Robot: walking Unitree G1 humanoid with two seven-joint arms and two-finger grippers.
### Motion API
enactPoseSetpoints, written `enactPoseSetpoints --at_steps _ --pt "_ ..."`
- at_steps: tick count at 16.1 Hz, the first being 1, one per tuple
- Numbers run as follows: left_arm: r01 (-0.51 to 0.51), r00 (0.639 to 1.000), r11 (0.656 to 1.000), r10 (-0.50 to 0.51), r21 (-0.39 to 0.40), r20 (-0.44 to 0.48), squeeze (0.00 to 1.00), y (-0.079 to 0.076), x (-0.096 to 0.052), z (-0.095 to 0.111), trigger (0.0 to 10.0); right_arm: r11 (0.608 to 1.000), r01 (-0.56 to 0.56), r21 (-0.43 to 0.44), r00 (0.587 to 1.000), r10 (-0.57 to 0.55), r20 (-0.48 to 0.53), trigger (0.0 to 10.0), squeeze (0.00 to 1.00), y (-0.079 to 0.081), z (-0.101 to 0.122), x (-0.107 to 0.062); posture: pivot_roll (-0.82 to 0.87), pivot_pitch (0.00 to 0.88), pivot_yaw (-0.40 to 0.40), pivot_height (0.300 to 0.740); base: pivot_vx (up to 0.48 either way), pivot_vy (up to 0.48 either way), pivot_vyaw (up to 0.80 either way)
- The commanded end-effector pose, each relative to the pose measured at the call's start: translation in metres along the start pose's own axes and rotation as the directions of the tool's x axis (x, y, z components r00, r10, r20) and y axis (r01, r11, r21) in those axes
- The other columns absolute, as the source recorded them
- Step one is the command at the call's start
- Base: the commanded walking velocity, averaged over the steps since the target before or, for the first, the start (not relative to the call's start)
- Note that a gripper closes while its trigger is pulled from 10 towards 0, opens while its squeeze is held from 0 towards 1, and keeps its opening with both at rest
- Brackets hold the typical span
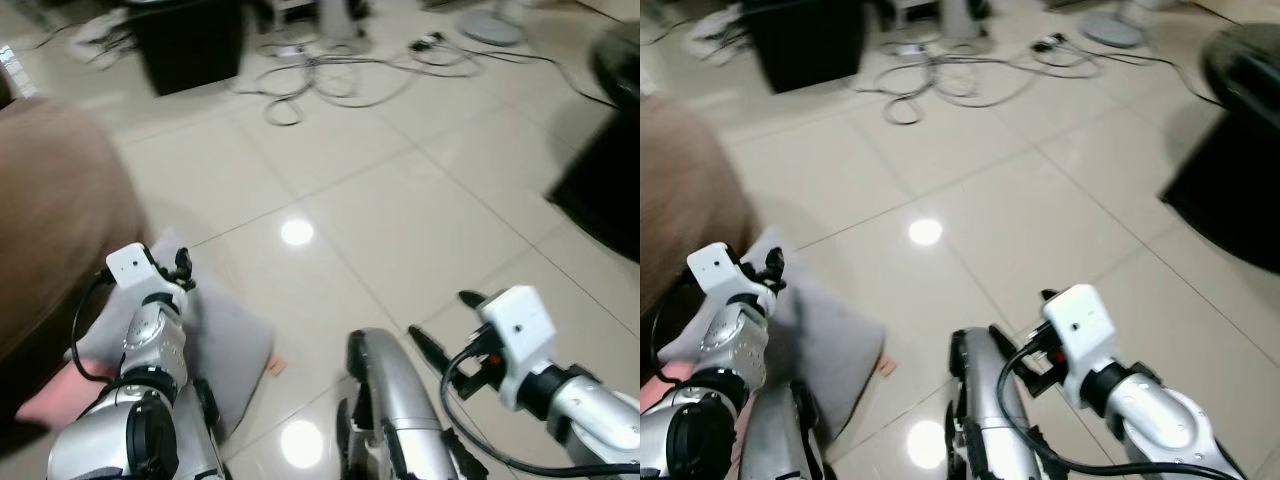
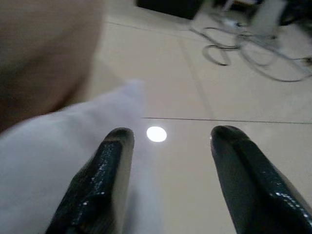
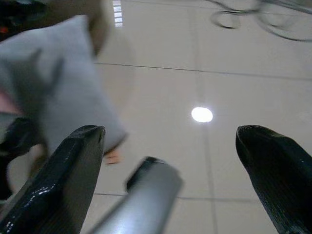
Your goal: Move the pillow to the sofa from floor
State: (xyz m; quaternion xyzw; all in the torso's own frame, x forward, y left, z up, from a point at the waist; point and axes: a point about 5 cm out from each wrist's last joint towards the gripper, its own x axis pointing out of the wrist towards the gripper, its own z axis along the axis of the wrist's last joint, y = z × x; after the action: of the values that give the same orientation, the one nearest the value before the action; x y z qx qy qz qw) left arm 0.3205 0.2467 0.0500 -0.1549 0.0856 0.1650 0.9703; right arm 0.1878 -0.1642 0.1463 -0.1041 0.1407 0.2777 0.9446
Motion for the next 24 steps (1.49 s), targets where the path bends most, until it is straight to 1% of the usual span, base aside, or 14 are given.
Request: enactPoseSetpoints --at_steps 1,2,3,4,6,8,9,10,11,12,15,20,22,24 --pt "-0.037 0.999 0.999 0.037 0.031 -0.002 1.00 0.011 -0.002 -0.001 10.0 1.000 -0.004 -0.013 1.000 0.004 -0.010 10.0 0.00 0.000 -0.001 0.000 -0.32 0.190 -0.046 0.526 0.000 0.000 0.80" --pt "-0.082 0.996 0.995 0.083 0.060 -0.010 0.90 0.020 -0.004 -0.001 10.0 1.000 -0.010 -0.012 1.000 0.010 -0.010 10.0 0.00 0.000 -0.001 0.001 -0.32 0.189 -0.052 0.526 0.000 0.000 0.80" --pt "-0.101 0.995 0.992 0.102 0.074 -0.011 0.90 0.024 -0.004 -0.001 10.0 1.000 -0.013 -0.011 1.000 0.012 -0.010 10.0 0.00 0.000 -0.001 0.001 -0.32 0.191 -0.054 0.526 0.000 0.000 0.80" --pt "-0.120 0.993 0.989 0.121 0.086 -0.012 0.00 0.028 -0.005 -0.001 10.0 1.000 -0.017 -0.014 1.000 0.017 -0.013 10.0 0.00 0.000 -0.001 0.001 -0.32 0.192 -0.057 0.526 0.000 0.000 0.80" --pt "-0.162 0.985 0.980 0.167 0.118 -0.033 0.00 0.033 -0.006 -0.003 10.0 1.000 -0.019 -0.020 0.999 0.018 -0.026 10.0 0.00 -0.002 -0.002 -0.002 -0.33 0.203 -0.066 0.526 0.000 0.000 0.80" --pt "-0.183 0.979 0.979 0.190 0.094 -0.072 0.00 0.033 -0.007 -0.008 10.0 1.000 -0.008 0.000 0.999 0.008 -0.031 10.0 0.00 -0.003 -0.003 -0.003 -0.34 0.204 -0.067 0.526 0.000 0.000 0.00" --pt "-0.182 0.978 0.981 0.187 0.061 -0.092 0.00 0.032 -0.007 -0.011 10.0 1.000 -0.006 0.003 0.999 0.006 -0.034 10.0 0.00 -0.003 -0.003 -0.004 -0.34 0.208 -0.072 0.526 0.000 0.000 0.00" --pt "-0.168 0.979 0.986 0.164 -0.018 -0.123 0.00 0.026 -0.007 -0.016 10.0 1.000 -0.008 0.001 0.999 0.008 -0.039 10.0 0.00 -0.002 -0.003 -0.007 -0.35 0.217 -0.077 0.526 0.000 0.000 0.00" --pt "-0.153 0.981 0.986 0.144 -0.059 -0.132 0.00 0.021 -0.006 -0.017 10.0 1.000 -0.010 0.000 0.999 0.010 -0.042 10.0 0.00 -0.001 -0.003 -0.009 -0.36 0.224 -0.081 0.526 0.000 0.000 0.00" --pt "-0.135 0.983 0.986 0.121 -0.096 -0.140 1.00 0.016 -0.006 -0.020 10.0 1.000 -0.012 0.000 0.999 0.012 -0.047 10.0 0.00 0.000 -0.003 -0.011 -0.36 0.229 -0.083 0.526 0.000 0.000 0.00" --pt "-0.097 0.983 0.982 0.068 -0.164 -0.173 1.00 0.005 -0.009 -0.029 10.0 1.000 -0.012 -0.002 0.999 0.012 -0.050 10.0 0.00 0.001 0.000 -0.018 -0.40 0.240 -0.085 0.526 0.000 0.000 0.00" --pt "-0.126 0.979 0.967 0.085 -0.222 -0.184 1.00 0.006 -0.010 -0.033 10.0 1.000 -0.010 -0.014 0.999 0.010 -0.042 10.0 0.00 0.001 0.011 -0.030 -0.48 0.256 -0.115 0.526 0.000 0.000 0.00" --pt "-0.135 0.981 0.954 0.090 -0.268 -0.174 1.00 0.004 -0.012 -0.035 10.0 0.999 -0.004 -0.035 0.998 0.002 -0.057 10.0 0.00 -0.002 0.016 -0.043 -0.52 0.245 -0.148 0.526 0.000 0.000 0.00" --pt "-0.162 0.978 0.955 0.122 -0.249 -0.169 1.00 0.005 -0.012 -0.035 10.0 0.999 0.000 -0.048 0.998 -0.003 -0.067 10.0 0.00 -0.004 0.020 -0.051 -0.55 0.233 -0.178 0.526 0.000 0.000 0.00"
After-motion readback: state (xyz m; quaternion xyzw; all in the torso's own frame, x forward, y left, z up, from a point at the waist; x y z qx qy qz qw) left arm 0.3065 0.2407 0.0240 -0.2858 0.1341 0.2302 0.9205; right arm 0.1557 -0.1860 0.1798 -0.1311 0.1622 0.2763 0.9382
